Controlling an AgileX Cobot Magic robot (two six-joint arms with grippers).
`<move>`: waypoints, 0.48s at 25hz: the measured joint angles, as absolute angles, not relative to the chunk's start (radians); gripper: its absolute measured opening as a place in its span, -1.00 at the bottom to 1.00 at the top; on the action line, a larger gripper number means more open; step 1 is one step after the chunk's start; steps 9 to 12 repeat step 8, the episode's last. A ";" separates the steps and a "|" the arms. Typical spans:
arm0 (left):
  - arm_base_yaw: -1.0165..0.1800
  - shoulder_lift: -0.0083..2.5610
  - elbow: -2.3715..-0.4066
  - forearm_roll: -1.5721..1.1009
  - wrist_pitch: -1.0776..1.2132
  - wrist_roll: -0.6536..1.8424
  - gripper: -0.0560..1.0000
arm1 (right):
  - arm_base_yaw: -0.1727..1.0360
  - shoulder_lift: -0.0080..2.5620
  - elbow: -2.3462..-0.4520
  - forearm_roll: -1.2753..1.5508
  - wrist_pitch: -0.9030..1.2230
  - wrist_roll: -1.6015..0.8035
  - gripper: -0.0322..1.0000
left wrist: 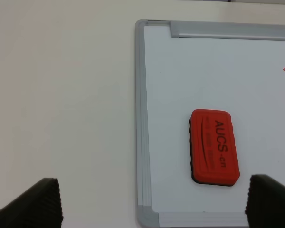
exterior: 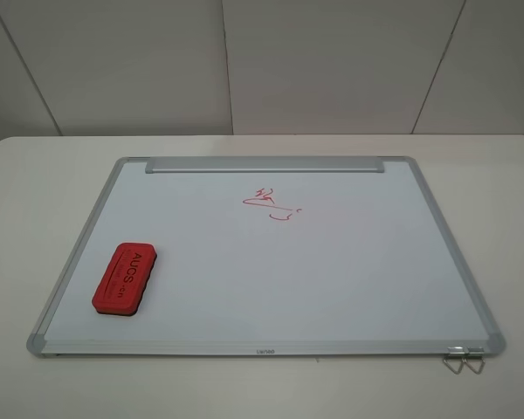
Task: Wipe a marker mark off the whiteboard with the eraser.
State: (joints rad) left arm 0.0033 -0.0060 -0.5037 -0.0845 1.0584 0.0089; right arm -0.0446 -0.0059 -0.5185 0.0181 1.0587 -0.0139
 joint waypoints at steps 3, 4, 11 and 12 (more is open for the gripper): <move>0.003 -0.006 -0.504 -0.084 1.058 0.009 0.57 | -0.045 -0.006 -0.519 0.018 1.059 -0.014 0.41; 0.003 -0.006 -0.504 -0.084 1.058 0.009 0.57 | -0.045 -0.006 -0.519 0.018 1.059 -0.014 0.41; 0.003 -0.006 -0.504 -0.084 1.058 0.010 0.57 | -0.045 -0.006 -0.519 0.018 1.059 -0.014 0.41; 0.003 -0.006 -0.504 -0.084 1.058 0.010 0.57 | -0.045 -0.006 -0.519 0.018 1.059 -0.014 0.41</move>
